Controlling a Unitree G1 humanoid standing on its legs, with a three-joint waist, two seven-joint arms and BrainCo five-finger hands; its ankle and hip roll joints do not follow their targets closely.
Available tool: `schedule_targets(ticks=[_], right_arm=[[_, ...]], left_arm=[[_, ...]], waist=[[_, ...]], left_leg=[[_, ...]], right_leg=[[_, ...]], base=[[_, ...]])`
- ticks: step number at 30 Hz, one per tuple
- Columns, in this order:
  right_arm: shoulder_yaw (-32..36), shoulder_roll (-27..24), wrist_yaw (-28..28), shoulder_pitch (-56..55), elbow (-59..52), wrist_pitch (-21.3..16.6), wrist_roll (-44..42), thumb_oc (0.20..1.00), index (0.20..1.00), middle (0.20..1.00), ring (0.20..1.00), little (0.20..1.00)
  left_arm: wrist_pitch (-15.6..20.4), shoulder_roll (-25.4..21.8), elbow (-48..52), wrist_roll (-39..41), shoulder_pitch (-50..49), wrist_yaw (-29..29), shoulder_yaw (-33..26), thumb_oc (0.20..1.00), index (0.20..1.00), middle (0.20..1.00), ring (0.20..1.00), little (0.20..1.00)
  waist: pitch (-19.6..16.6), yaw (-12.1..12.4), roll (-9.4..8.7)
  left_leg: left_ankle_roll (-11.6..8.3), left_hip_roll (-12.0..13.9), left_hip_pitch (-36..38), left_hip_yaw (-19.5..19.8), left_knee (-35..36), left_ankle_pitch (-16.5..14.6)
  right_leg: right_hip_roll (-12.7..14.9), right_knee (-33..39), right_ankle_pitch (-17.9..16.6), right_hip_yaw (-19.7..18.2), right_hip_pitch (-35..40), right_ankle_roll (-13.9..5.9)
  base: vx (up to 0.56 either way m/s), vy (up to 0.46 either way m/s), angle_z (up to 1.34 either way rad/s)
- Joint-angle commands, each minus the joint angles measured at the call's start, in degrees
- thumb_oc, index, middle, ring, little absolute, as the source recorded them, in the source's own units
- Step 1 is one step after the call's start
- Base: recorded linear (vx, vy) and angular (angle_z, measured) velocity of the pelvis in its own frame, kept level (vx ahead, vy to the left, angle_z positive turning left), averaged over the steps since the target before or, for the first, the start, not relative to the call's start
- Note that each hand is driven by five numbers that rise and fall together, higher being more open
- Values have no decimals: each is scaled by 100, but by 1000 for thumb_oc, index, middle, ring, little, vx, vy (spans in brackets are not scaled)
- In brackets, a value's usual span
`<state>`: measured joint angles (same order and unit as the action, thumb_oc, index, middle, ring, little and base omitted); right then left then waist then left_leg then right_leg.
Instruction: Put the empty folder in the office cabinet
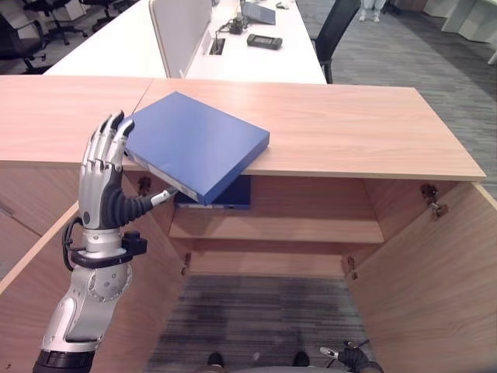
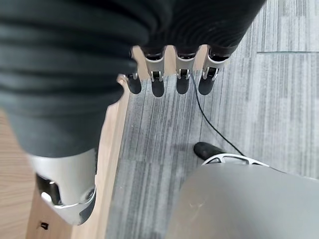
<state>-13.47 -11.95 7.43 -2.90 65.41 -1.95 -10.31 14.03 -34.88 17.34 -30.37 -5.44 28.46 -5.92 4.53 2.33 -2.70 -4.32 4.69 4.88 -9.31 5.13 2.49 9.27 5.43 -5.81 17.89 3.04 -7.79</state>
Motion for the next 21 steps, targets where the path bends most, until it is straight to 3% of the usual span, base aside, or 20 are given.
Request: schedule_targets(ticks=[1, 8, 21], right_arm=[[-178, 207, -42, 232, -11, -122, -265, 1000, 1000, 1000, 1000, 1000], [-212, 167, -29, 216, -90, -129, -205, 1000, 1000, 1000, 1000, 1000], [-412, 97, -83, 241, -335, -89, 8, 1000, 1000, 1000, 1000, 1000]], left_arm=[[164, -368, 57, -3, 7, -98, -23, 1000, 1000, 1000, 1000, 1000], [111, -550, -319, -178, 56, -225, 194, 1000, 1000, 1000, 1000, 1000], [-351, -897, -1504, -1227, 1391, -84, 1171, 1000, 1000, 1000, 1000, 1000]], waist=[[53, 36, -208], [23, -12, -247], [-93, -232, -327]], left_leg=[[43, -87, 241, 164, -58, -763], [36, -55, 261, 110, -44, -765], [49, -36, 359, -74, -23, -822]], right_leg=[[-54, -43, 439, -174, -193, -291], [-113, -43, 451, -257, -182, -284], [-183, -43, 411, -452, -212, -303]], base=[[0, 0, 0], [7, -4, -9], [6, 1, -7]])
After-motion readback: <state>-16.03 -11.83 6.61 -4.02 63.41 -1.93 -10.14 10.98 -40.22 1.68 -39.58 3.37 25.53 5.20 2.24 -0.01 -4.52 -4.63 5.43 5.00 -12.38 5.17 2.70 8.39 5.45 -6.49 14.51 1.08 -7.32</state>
